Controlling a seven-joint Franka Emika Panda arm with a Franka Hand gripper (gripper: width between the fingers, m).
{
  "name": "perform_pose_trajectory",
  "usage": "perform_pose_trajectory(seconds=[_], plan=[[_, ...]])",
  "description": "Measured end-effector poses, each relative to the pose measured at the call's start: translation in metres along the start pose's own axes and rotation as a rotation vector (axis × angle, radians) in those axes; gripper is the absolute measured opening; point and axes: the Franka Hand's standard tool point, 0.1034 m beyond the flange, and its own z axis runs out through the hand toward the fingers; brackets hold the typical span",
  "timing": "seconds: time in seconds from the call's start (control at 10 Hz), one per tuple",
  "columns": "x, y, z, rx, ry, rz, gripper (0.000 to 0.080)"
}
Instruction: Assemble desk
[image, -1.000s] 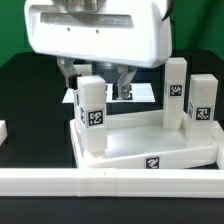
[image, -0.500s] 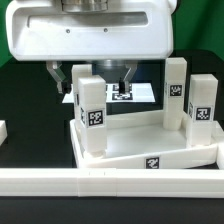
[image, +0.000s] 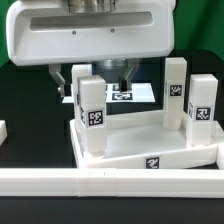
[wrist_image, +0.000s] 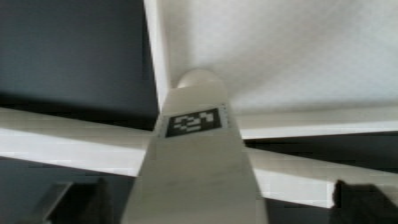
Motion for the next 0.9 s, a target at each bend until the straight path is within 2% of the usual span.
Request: perform_pose_trajectory(seconds=[0.2, 0.5, 0.7, 0.9], plan=[[0.0000, 0.0003, 0.0000, 0.000, 0.000, 0.005, 0.0286], [-0.0005, 0.0006, 0.0002, 0.003, -0.002, 0.065, 0.0288], [-0.0015, 0.0012, 0.0001, 0.012, -0.005, 0.266, 0.0288], [-0.0005, 0.0014, 0.0011, 0.009, -0.002, 0.507, 0.0288]])
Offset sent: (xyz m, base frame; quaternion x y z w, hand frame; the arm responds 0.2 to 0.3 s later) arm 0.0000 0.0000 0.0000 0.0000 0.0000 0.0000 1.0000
